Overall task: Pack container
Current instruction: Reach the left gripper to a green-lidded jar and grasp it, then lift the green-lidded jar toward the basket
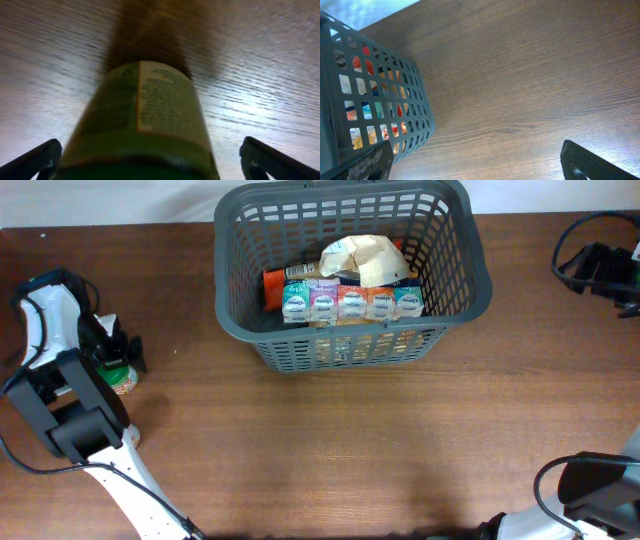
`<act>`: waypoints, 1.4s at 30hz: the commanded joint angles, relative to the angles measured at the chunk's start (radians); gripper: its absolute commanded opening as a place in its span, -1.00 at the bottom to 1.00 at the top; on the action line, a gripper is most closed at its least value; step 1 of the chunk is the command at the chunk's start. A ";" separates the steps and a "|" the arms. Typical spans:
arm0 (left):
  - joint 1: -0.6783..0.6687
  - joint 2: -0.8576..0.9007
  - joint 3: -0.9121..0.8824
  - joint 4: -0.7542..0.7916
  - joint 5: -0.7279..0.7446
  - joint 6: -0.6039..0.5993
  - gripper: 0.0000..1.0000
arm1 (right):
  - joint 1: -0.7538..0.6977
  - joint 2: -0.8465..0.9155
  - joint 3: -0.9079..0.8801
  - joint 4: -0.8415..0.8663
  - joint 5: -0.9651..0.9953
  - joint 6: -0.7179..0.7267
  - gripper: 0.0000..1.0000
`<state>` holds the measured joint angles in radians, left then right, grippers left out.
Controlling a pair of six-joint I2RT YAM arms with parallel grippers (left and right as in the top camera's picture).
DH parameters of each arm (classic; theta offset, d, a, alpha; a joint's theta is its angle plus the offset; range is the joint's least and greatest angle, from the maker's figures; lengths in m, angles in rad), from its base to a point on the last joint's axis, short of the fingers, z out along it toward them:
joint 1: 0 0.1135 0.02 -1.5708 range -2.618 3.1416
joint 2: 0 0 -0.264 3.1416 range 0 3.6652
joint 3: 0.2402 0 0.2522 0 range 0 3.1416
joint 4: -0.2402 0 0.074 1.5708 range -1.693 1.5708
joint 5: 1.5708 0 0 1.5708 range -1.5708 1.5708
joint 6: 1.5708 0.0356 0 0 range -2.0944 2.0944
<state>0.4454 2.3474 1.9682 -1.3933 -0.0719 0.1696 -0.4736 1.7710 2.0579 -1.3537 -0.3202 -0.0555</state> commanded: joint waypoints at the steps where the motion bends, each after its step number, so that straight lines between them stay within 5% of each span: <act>1: 0.003 0.010 -0.039 0.018 -0.004 0.020 0.89 | -0.005 -0.006 -0.006 0.003 -0.012 0.005 0.98; 10: 0.003 0.010 -0.065 0.046 -0.004 0.019 0.83 | -0.005 -0.006 -0.006 0.003 -0.012 0.005 0.98; 16: 0.003 0.010 -0.065 0.047 -0.004 0.019 0.38 | -0.005 -0.006 -0.006 0.003 -0.012 0.005 0.98; 22: 0.003 0.010 -0.065 0.047 -0.003 0.019 0.18 | -0.005 -0.006 -0.006 0.003 -0.012 0.005 0.98; 25: 0.003 0.009 -0.064 0.045 -0.003 0.019 -0.06 | -0.005 -0.006 -0.006 0.003 -0.012 0.005 0.98; 27: 0.003 0.009 -0.061 0.035 -0.003 0.019 -0.79 | -0.005 -0.006 -0.006 0.003 -0.012 0.005 0.98; 28: 0.003 0.009 -0.056 0.025 -0.003 0.017 -0.96 | -0.005 -0.006 -0.006 0.003 -0.012 0.005 0.98; 36: 0.002 0.006 0.105 -0.048 0.121 0.001 -0.96 | -0.005 -0.006 -0.006 0.003 -0.012 0.005 0.97; 42: -0.016 -0.005 0.452 -0.129 0.306 0.023 -0.97 | -0.005 -0.006 -0.006 0.003 -0.012 0.005 0.97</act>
<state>0.4435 2.3512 2.2528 -1.4990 0.0914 0.1795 -0.4736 1.7710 2.0579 -1.3533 -0.3202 -0.0551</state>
